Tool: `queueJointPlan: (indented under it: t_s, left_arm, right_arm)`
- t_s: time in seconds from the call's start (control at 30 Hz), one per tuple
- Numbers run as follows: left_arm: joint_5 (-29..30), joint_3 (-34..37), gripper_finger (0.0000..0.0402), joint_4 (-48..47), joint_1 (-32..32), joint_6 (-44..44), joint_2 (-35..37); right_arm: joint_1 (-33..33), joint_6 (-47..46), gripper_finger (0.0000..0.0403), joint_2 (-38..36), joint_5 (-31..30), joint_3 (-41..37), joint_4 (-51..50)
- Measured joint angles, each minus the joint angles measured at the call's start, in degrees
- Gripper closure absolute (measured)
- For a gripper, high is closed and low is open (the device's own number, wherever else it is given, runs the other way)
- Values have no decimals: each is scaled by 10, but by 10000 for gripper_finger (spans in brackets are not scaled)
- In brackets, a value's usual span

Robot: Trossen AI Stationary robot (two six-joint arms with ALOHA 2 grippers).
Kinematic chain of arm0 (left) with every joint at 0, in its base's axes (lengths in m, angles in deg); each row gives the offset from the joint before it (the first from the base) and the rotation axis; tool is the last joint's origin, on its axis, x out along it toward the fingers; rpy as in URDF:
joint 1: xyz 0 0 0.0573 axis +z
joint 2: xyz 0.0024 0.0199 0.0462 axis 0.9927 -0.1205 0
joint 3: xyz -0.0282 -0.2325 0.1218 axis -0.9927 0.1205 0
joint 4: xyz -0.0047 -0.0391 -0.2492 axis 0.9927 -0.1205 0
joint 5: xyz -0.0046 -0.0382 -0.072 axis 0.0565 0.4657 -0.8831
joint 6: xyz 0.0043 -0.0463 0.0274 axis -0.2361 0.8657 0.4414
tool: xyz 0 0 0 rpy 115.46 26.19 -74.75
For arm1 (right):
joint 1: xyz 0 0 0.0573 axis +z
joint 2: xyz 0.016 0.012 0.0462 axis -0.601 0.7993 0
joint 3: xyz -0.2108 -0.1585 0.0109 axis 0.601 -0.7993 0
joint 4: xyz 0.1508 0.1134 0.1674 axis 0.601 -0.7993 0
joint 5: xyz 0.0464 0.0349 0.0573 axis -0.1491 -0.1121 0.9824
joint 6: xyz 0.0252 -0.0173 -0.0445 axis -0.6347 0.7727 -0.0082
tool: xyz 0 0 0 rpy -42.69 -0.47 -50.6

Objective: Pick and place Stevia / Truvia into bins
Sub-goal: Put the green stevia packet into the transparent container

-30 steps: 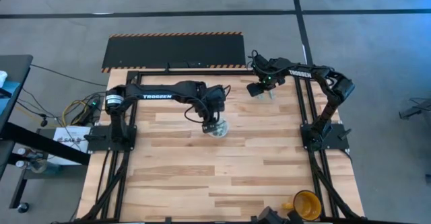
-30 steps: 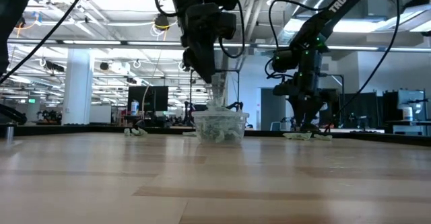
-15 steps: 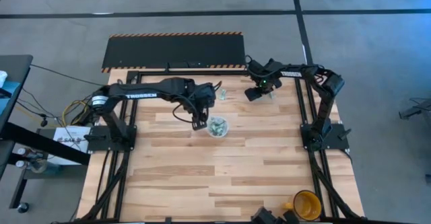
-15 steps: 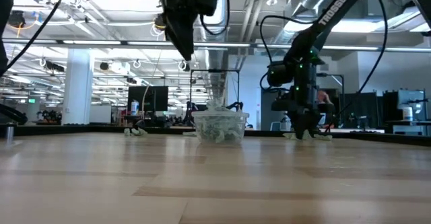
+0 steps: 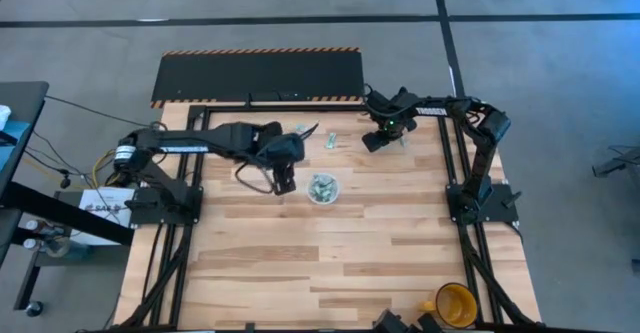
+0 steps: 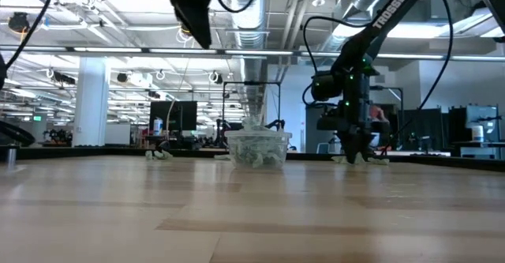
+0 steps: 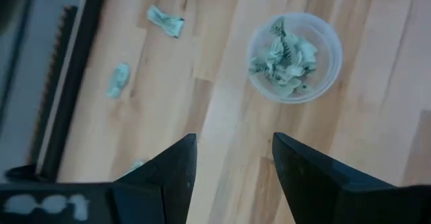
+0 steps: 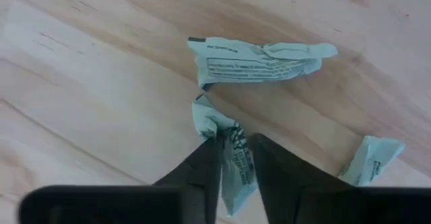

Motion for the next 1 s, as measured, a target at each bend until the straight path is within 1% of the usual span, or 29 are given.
queueJointPlan:
  t_s: [0.1,0.17,0.2,0.37,0.5,0.57,0.77,0.9,1.0]
  left_arm:
    - [39,67,216,43,-16,9,44]
    - [50,125,216,91,-19,22,84]
    - [50,157,216,118,-20,26,105]
    - [41,322,216,284,-20,28,216]
    - [23,422,216,392,-20,26,287]
    - [14,462,216,429,-20,26,316]
    - [13,556,216,525,-19,25,383]
    - [14,587,217,567,-19,19,407]
    - [15,593,217,569,-19,18,413]
  right_arm:
    - [0,10,367,0,1,0,4]
    - [0,14,390,0,2,0,5]
    - [0,17,395,0,2,0,5]
    - [5,49,391,0,0,0,5]
    - [15,58,399,4,-2,16,-12]
    - [26,59,398,5,-1,28,-25]
    - [78,109,401,-13,2,52,-33]
    - [133,149,401,-52,2,53,-32]
    - [182,155,402,-86,1,53,-17]
